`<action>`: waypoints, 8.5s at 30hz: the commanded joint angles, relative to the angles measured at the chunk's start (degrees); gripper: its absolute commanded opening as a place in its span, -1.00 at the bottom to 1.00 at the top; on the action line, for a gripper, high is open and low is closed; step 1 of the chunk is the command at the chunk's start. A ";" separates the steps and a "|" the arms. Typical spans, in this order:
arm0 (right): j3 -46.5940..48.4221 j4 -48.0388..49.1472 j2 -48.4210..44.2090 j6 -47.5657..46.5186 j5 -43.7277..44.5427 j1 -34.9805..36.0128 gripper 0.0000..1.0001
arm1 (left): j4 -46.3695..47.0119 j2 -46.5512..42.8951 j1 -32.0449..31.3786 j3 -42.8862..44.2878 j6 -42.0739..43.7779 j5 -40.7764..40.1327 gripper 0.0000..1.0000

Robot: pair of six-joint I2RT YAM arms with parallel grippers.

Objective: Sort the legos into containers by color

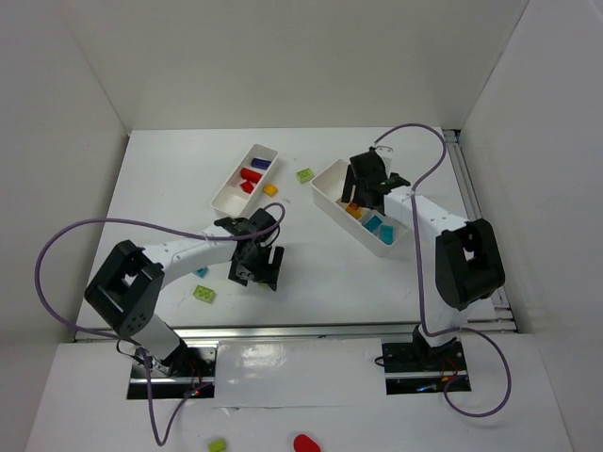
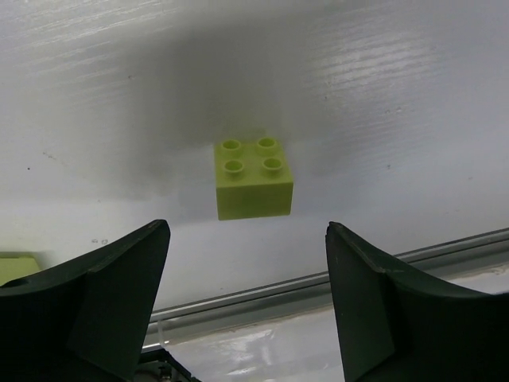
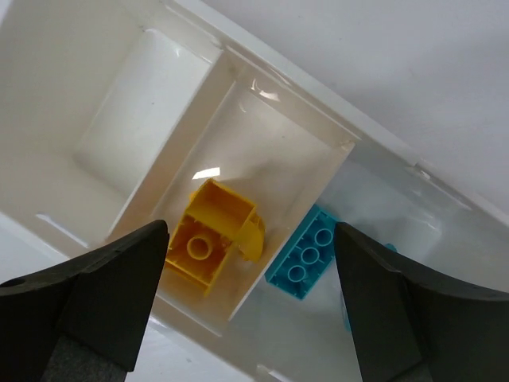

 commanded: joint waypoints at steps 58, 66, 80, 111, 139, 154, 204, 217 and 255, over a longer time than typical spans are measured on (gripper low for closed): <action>2.61 -22.36 -37.16 1.75 5.14 4.54 0.81 | -11.13 39.87 1.57 75.13 4.90 3.87 -0.15; 2.00 -20.26 -35.58 1.14 2.25 4.02 0.81 | -12.18 31.94 1.57 71.06 4.38 -3.42 0.88; -0.19 -9.45 -25.04 -3.08 -8.83 4.02 0.81 | -22.29 -17.04 8.58 8.03 -24.77 -20.32 1.00; 2.00 -10.32 -19.49 -4.84 -13.23 5.16 0.86 | -2.70 -12.50 27.14 -13.81 -31.75 -9.41 -0.03; -2.22 -19.28 -33.11 5.71 7.07 5.69 0.86 | 0.12 29.14 2.97 60.71 0.24 2.98 -0.55; -2.65 -11.93 -27.15 0.97 -3.11 6.30 0.86 | -6.92 16.80 3.76 48.60 0.96 -8.96 0.86; 19.94 10.51 17.02 -16.09 -9.55 31.88 -0.33 | -7.44 -14.36 44.29 -7.82 -12.32 -0.01 0.88; 5.08 5.32 -4.03 -10.46 -0.75 18.01 -0.30 | 1.16 -3.28 38.48 -8.35 -13.47 -1.77 0.71; 0.34 -13.22 -26.43 1.75 0.48 -15.49 0.79 | -2.62 25.17 -2.03 57.70 6.13 12.64 -1.00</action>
